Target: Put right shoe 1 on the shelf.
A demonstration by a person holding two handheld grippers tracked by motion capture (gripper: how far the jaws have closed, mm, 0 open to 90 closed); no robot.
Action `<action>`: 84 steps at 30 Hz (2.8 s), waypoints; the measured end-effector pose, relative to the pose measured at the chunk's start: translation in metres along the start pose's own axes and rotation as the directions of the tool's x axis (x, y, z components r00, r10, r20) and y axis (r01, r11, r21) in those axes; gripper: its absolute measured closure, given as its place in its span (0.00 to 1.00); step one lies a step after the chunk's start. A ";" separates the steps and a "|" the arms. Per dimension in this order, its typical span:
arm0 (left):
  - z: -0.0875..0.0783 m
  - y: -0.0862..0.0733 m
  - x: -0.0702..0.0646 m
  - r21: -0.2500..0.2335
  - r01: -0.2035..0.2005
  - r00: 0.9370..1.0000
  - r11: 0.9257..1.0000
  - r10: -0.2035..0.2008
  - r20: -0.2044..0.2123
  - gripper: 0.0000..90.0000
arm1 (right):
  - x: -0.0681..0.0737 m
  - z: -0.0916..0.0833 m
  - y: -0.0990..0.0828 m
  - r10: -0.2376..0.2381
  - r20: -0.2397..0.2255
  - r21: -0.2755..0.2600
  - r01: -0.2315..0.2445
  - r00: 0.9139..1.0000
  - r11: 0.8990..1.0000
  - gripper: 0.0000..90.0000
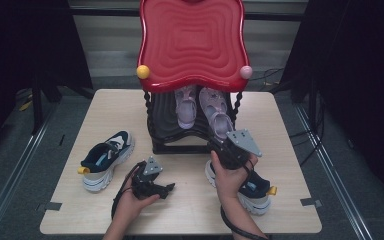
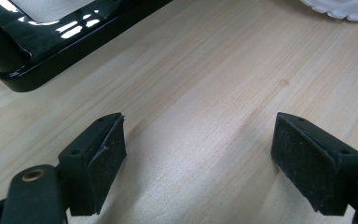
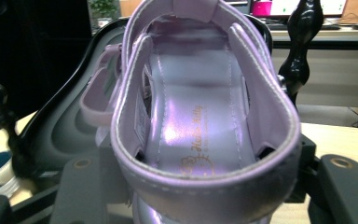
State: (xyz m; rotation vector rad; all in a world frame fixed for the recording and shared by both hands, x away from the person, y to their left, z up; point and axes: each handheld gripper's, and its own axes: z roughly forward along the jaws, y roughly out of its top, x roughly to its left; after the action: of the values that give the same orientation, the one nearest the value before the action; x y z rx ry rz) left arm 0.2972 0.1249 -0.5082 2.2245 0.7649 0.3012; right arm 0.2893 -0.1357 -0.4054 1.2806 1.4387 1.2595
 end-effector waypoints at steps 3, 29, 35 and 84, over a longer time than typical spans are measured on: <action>0.000 0.000 0.000 -0.002 -0.003 1.000 1.000 0.003 0.002 0.19 | 0.003 0.007 0.000 0.003 0.027 -0.004 -0.003 1.000 1.000 0.41; 0.000 0.000 0.000 -0.003 -0.005 1.000 1.000 0.005 0.006 0.18 | 0.013 0.056 0.006 0.045 0.133 -0.057 -0.037 0.990 0.998 0.40; 0.000 0.000 0.000 -0.002 -0.007 1.000 1.000 0.007 0.008 0.18 | 0.013 0.067 0.007 0.053 0.160 -0.046 -0.046 0.986 0.998 0.40; 0.001 0.000 -0.001 -0.003 -0.006 1.000 1.000 0.006 0.013 0.18 | 0.016 0.097 -0.001 0.129 0.109 0.040 -0.134 0.986 0.990 0.32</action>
State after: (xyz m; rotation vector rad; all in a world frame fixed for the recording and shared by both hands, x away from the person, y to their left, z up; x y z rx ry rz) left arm 0.2966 0.1238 -0.5087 2.2249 0.7498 0.2899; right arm 0.3813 -0.1046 -0.4224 1.4722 1.3338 1.2300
